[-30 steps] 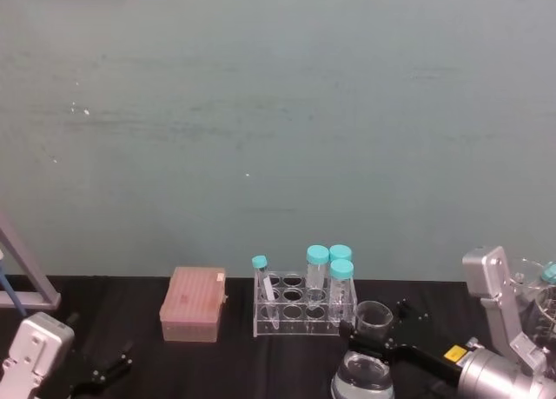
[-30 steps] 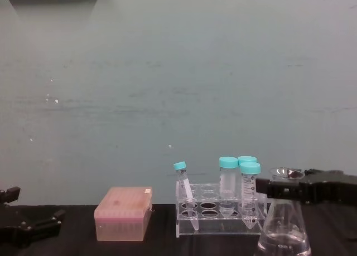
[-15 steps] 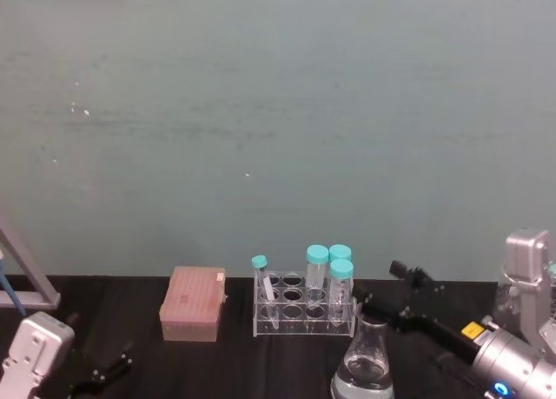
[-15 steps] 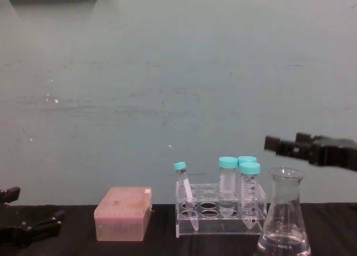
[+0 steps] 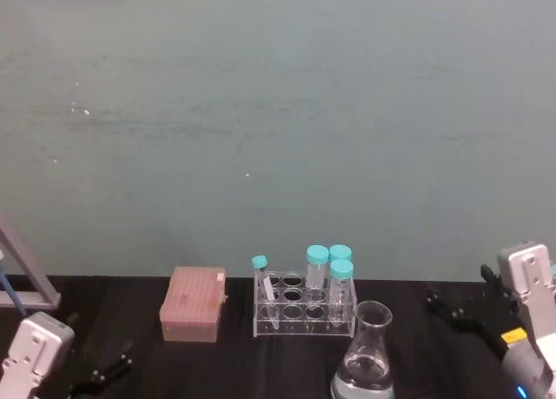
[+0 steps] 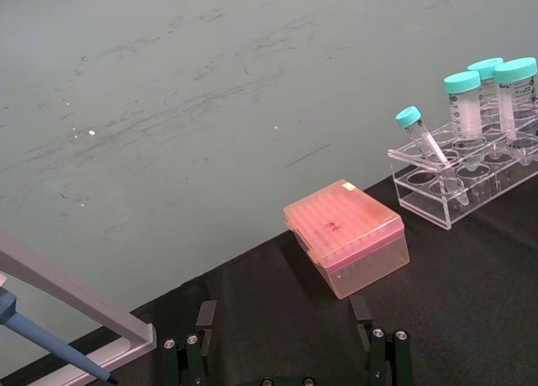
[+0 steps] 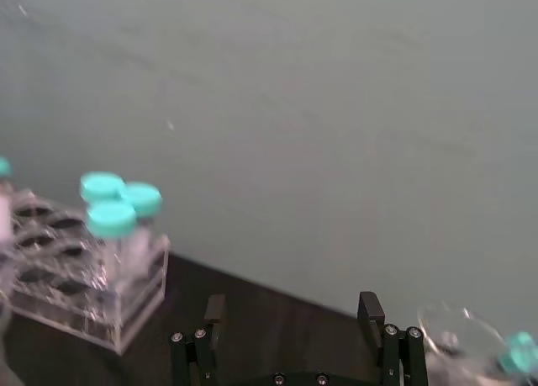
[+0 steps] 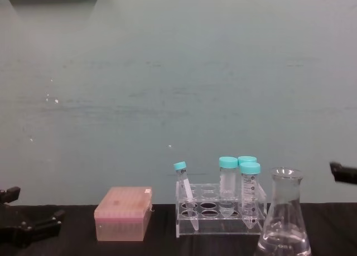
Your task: Pick up the beaker with the right gripper, shake it three times, and then put it down.
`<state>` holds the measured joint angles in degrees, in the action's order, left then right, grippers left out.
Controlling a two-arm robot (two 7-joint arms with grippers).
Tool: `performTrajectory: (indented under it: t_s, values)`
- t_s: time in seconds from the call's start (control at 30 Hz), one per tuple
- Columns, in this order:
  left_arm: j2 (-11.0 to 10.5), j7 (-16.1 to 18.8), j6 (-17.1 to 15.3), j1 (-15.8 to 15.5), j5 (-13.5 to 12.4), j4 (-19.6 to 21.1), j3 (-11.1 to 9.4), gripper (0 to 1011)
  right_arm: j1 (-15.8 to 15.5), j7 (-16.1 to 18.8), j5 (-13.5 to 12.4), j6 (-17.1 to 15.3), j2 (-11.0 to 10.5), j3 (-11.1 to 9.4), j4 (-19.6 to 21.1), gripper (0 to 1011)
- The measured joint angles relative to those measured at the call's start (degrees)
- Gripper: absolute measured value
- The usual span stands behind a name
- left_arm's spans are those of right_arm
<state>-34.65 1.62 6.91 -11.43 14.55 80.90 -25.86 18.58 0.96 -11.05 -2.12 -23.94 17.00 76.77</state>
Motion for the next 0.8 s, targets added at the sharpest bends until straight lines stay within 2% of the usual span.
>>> performTrajectory:
  t_s: [0.07,0.2,0.8]
  values:
    - [0.0,0.0,0.0,0.0,0.0,0.0,0.0,1000,-0.56,-0.5,0.29,-1.56,0.2,-0.33,0.17,1000]
    - [0.0,0.0,0.0,0.0,0.0,0.0,0.0,1000,-1.14,0.16,-0.71,-2.73,0.7,-1.11,0.38,1000]
    - [0.0,0.0,0.0,0.0,0.0,0.0,0.0,1000,-0.8,0.44,-0.72,-2.11,0.51,-0.72,0.25,1000]
